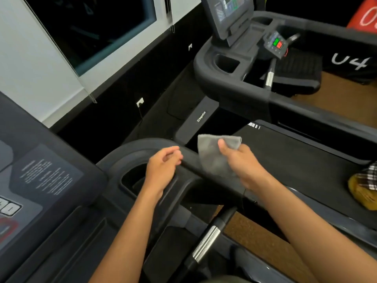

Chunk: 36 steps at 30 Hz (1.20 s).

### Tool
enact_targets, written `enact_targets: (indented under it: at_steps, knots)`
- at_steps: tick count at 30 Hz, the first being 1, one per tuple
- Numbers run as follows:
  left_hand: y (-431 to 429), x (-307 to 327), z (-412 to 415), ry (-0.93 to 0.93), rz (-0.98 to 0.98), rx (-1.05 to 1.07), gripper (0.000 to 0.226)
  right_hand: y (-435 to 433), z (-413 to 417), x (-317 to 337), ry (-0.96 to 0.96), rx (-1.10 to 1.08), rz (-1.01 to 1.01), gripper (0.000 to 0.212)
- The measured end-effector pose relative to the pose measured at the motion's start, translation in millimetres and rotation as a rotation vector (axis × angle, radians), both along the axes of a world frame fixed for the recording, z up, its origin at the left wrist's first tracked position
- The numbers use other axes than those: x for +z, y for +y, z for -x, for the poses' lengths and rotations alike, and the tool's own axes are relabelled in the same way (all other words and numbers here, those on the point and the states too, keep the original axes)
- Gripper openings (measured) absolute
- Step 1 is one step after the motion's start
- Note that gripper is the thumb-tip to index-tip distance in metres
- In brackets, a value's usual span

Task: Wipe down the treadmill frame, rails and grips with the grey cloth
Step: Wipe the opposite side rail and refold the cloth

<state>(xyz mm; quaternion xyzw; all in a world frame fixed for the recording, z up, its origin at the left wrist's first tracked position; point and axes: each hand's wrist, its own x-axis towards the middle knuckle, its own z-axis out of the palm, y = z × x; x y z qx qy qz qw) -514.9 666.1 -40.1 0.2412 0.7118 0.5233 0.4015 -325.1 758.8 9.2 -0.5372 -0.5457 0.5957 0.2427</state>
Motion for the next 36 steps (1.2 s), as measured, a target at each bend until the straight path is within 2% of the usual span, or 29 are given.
enact_targets:
  at_steps: [3, 6, 9, 12, 16, 20, 27, 32, 36]
  knots:
    - [-0.9, -5.5, 31.4, 0.048, 0.018, 0.126, 0.015, 16.4, 20.2, 11.6, -0.308, 0.094, -0.419, 0.034]
    - [-5.0, -12.0, 52.5, 0.133, 0.050, 0.176, 0.017, 26.5, 51.1, -15.2, -0.475, 0.305, -0.676, 0.051]
    - [-5.3, -11.5, 56.4, 0.271, 0.114, 0.172, 0.027, 12.2, 78.4, -71.1, -0.745, 0.603, -0.726, 0.071]
    - [1.3, -13.0, 56.8, 0.446, 0.119, 0.097, 0.033, -8.5, 84.7, -101.1, -0.893, 0.797, -0.754, 0.092]
    - [19.9, -21.6, 56.4, 0.737, 0.103, -0.036, 0.037, -7.7, 82.1, -106.4, -0.822, 0.720, -0.785, 0.076]
    - [39.3, -33.2, 48.0, 0.946, 0.126, -0.208, 0.033, -14.4, 68.5, -113.4, -0.846, 0.718, -0.864, 0.072]
    - [53.5, -49.9, 22.2, 1.035, 0.078, -0.318, 0.023, -41.9, -7.0, -124.0, -1.025, 0.721, -0.999, 0.077]
    - [59.0, -55.9, 11.8, 1.036, 0.068, -0.356, 0.020, -65.1, -49.8, -127.6, -1.083, 0.610, -0.920, 0.077]
    - [64.3, -57.9, 13.1, 1.022, 0.091, -0.348, 0.026, -66.1, -21.6, -131.6, -1.100, 0.521, -0.830, 0.087]
